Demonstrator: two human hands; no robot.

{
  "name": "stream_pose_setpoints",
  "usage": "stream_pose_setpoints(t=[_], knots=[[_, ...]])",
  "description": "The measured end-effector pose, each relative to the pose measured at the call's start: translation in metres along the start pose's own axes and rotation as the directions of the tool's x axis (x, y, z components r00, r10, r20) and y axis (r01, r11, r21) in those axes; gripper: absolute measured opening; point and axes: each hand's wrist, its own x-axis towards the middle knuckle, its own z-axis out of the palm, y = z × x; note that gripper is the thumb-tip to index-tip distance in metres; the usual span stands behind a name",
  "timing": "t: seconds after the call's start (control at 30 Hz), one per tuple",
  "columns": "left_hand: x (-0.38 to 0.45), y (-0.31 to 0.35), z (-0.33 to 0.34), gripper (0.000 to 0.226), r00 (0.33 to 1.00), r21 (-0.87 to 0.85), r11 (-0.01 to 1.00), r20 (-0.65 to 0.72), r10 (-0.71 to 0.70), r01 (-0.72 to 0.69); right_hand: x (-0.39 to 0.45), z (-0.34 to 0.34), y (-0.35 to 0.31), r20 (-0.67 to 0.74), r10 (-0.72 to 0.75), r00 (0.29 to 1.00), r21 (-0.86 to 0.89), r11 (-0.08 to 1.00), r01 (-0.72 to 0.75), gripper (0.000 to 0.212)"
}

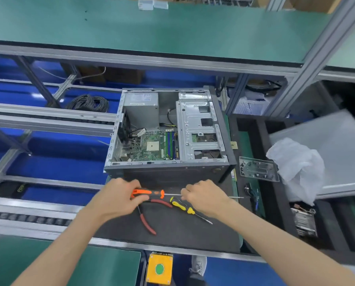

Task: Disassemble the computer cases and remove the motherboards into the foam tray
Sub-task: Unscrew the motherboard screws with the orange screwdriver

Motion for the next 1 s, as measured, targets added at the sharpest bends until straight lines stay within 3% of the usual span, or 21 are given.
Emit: stream_pose_setpoints(t=[0.17,0.3,0.4,0.5,0.53,0.6,0.7,0.77,0.83,0.9,1.0], knots=[[0.018,0.013,0.055,0.044,0.991,0.298,0.953,0.105,-0.080,0.045,0.015,0.036,-0.008,0.101,0.130,0.986,0.004,0.991,-0.131,0.016],[0.030,0.020,0.076,0.038,0.981,0.404,0.909,0.112,-0.158,0.101,0.024,0.046,-0.012,0.086,0.172,0.981,0.051,0.983,-0.176,0.023],[0.030,0.021,0.087,0.047,0.971,0.424,0.899,0.146,-0.190,0.112,0.023,0.051,-0.011,0.042,0.188,0.981,0.073,0.979,-0.191,0.019],[0.029,0.033,0.078,0.036,0.993,0.299,0.947,-0.023,-0.117,0.119,0.016,0.054,-0.008,-0.006,0.180,0.984,0.155,0.972,-0.177,0.022],[0.029,0.042,0.075,0.026,0.994,0.234,0.969,-0.092,-0.061,0.082,0.011,0.053,-0.007,-0.034,0.184,0.982,0.175,0.969,-0.176,0.020],[0.031,0.068,0.075,0.036,0.965,0.117,0.991,-0.246,0.090,-0.063,-0.005,0.053,-0.001,-0.131,0.234,0.963,0.220,0.954,-0.202,0.008],[0.045,0.134,0.080,0.037,0.922,-0.069,0.959,-0.302,0.242,-0.274,-0.043,0.053,0.021,-0.267,0.381,0.885,0.279,0.910,-0.307,0.018],[0.060,0.184,0.087,0.037,0.915,-0.180,0.929,-0.309,0.260,-0.324,-0.068,0.057,0.043,-0.295,0.504,0.812,0.353,0.847,-0.397,0.022],[0.081,0.233,0.089,0.040,0.942,-0.326,0.904,-0.277,0.189,-0.277,-0.090,0.061,0.069,-0.267,0.654,0.708,0.476,0.728,-0.493,0.023],[0.109,0.276,0.086,0.047,0.982,-0.498,0.857,-0.183,0.043,-0.130,-0.108,0.064,0.093,-0.168,0.793,0.585,0.577,0.560,-0.594,0.026],[0.156,0.322,0.079,0.058,0.985,-0.706,0.708,-0.106,-0.135,0.021,-0.130,0.070,0.121,-0.083,0.896,0.437,0.661,0.378,-0.649,0.029]])
